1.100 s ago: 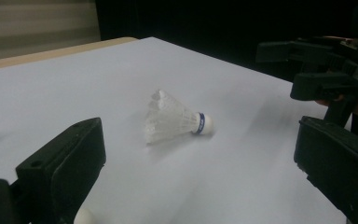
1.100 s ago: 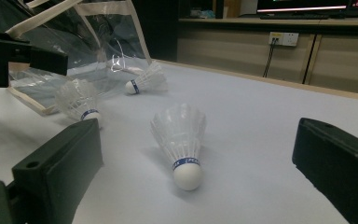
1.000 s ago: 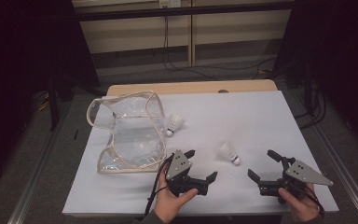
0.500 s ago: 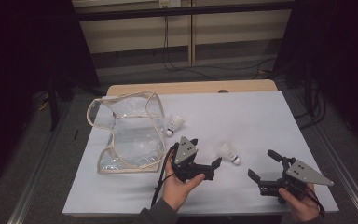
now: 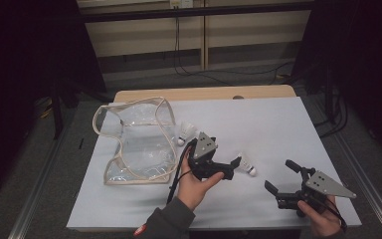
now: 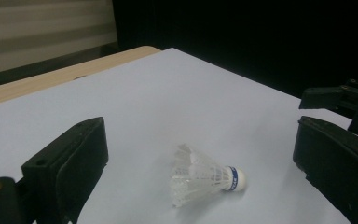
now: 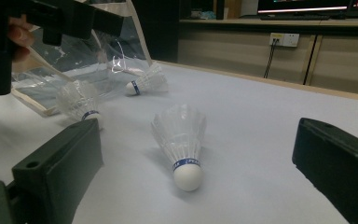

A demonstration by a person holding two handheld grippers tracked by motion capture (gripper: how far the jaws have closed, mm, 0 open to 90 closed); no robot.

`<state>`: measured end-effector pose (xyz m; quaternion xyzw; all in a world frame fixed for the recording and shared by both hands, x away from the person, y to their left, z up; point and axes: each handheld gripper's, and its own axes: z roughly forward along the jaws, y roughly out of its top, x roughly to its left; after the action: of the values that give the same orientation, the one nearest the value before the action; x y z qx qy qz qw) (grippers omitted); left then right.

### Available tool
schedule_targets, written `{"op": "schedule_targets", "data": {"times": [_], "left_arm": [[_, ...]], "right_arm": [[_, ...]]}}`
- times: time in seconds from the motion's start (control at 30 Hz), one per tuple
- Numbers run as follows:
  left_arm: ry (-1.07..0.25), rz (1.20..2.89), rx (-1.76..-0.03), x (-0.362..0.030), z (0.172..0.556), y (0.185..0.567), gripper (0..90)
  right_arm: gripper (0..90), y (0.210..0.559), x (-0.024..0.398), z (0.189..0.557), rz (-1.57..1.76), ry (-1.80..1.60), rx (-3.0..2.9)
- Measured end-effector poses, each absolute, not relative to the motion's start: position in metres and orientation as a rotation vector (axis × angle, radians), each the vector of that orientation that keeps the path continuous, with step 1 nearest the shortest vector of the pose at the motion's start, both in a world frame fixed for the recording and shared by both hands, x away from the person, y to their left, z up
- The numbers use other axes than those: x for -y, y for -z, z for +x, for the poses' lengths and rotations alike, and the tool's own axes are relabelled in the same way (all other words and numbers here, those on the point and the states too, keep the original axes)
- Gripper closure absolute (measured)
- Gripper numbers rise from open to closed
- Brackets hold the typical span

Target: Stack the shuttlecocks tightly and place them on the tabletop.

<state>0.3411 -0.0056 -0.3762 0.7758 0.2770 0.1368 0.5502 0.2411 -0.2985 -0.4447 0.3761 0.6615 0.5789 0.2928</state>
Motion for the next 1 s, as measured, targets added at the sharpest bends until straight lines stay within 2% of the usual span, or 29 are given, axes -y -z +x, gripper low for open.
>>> {"op": "schedule_targets", "data": {"times": [1.0], "left_arm": [[-0.388,1.901,-0.769,0.021,0.396,0.361,5.1]], "right_arm": [[0.9,0.445,0.300,0.241,0.999,-1.545,-1.760]]}}
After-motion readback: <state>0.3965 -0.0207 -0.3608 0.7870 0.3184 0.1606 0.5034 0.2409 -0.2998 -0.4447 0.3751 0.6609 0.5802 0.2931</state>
